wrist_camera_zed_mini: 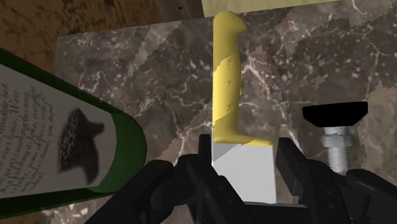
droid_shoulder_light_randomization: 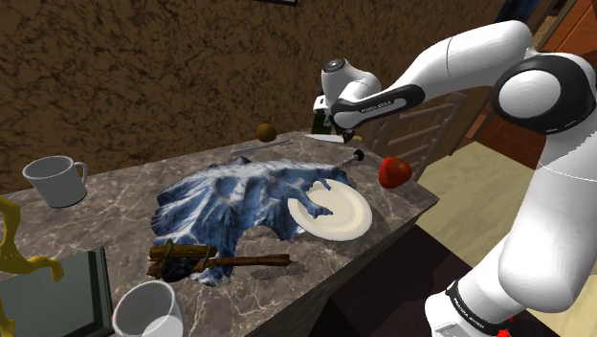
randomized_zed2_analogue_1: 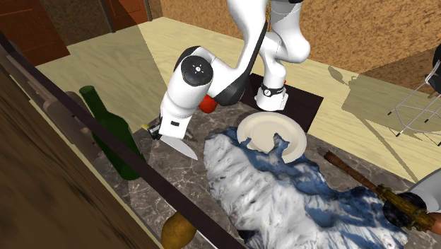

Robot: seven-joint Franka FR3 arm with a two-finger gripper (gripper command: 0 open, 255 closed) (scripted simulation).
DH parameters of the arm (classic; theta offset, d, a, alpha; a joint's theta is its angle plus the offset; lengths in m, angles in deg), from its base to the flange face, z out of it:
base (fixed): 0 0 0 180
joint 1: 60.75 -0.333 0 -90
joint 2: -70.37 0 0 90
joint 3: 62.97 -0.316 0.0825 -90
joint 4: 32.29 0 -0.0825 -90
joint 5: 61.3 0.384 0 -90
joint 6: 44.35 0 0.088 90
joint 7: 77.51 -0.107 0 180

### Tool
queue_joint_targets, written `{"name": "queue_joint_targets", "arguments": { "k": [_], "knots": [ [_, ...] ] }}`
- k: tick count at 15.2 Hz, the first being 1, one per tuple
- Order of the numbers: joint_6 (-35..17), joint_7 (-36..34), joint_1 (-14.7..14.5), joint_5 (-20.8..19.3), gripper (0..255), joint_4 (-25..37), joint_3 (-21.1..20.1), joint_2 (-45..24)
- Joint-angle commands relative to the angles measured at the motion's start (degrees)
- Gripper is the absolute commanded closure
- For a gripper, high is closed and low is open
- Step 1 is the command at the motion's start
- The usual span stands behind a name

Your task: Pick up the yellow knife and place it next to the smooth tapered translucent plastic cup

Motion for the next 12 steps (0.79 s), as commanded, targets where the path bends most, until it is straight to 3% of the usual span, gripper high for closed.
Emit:
{"name": "queue_joint_targets", "arguments": {
  "k": [1,12],
  "knots": [
    [1.1,0.6,-0.1,0.4,255,0.5,-0.1,0.7],
    [7.3,4.5,-0.2,2.2,255,4.2,-0.6,4.0]
  ]
}}
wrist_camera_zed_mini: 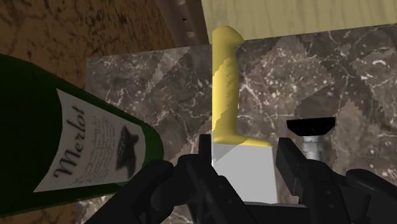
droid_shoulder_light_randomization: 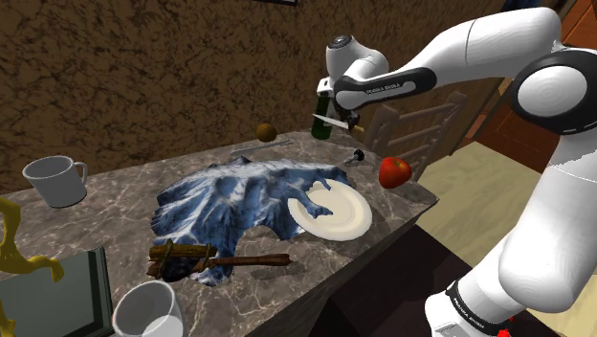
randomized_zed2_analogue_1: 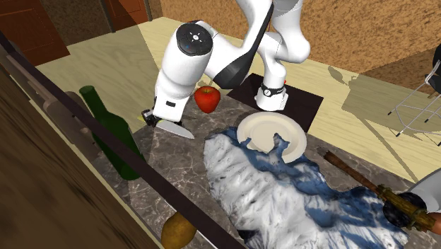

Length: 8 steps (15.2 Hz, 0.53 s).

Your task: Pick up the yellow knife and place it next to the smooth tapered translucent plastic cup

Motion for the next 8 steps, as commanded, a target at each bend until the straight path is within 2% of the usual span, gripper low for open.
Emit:
{"name": "queue_joint_targets", "arguments": {
  "k": [1,8],
  "knots": [
    [1.2,0.7,-0.1,0.3,255,0.9,-0.1,0.4],
    [5.3,3.1,-0.2,1.3,255,4.2,-0.3,1.8]
  ]
}}
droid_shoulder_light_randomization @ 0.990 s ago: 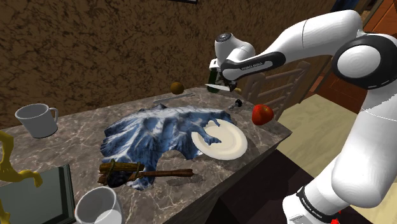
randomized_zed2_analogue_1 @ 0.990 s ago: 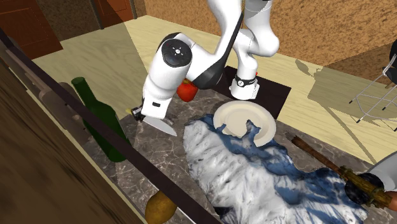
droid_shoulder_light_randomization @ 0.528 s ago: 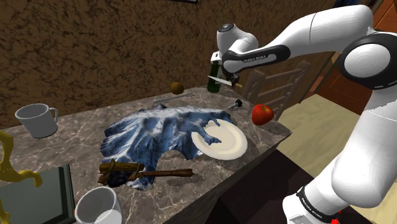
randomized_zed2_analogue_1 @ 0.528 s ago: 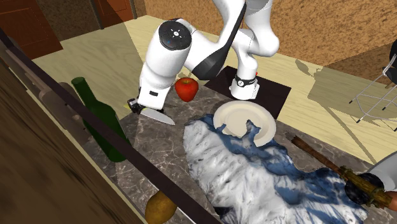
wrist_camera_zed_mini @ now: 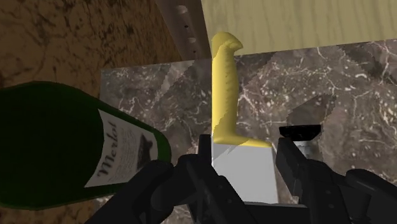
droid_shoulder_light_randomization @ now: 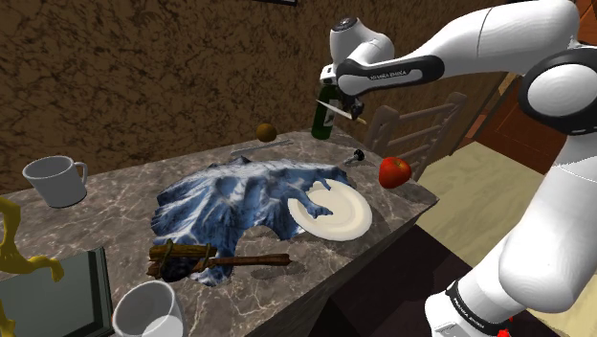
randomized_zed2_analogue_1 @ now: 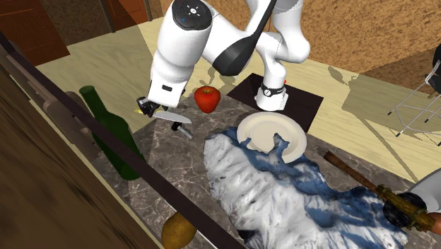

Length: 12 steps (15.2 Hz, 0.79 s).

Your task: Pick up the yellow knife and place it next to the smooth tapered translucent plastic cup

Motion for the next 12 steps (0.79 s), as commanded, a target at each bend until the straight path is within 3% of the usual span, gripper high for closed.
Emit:
{"name": "queue_joint_targets", "arguments": {
  "k": [1,8,12],
  "knots": [
    [1.4,0.7,-0.1,0.3,255,1.4,-0.1,0.1],
    [5.1,2.8,-0.3,1.0,255,4.9,-0.2,0.8],
    [6.4,-1.8,-2.9,0.5,255,-1.5,-2.1,6.0]
  ]
}}
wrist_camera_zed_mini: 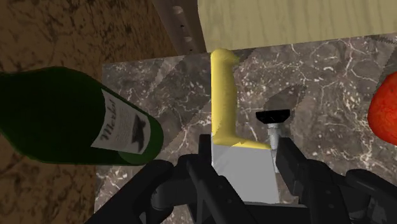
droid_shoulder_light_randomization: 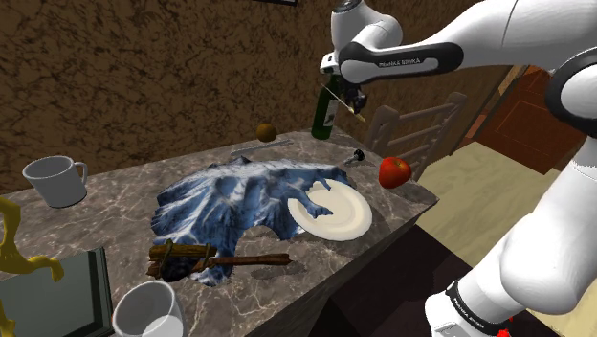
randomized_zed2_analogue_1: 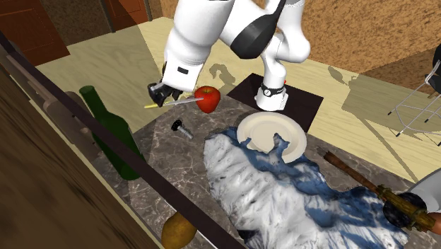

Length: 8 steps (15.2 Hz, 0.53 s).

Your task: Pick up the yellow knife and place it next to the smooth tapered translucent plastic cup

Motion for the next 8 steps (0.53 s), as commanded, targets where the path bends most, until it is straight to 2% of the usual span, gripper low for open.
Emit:
{"name": "queue_joint_targets", "arguments": {
  "k": [1,8],
  "knots": [
    [1.1,-2.2,-1.4,0.0,255,-2.3,-1.1,2.1],
    [4.8,-9.9,-5.9,0.8,255,-9.9,-5.2,8.9]
  ]
}}
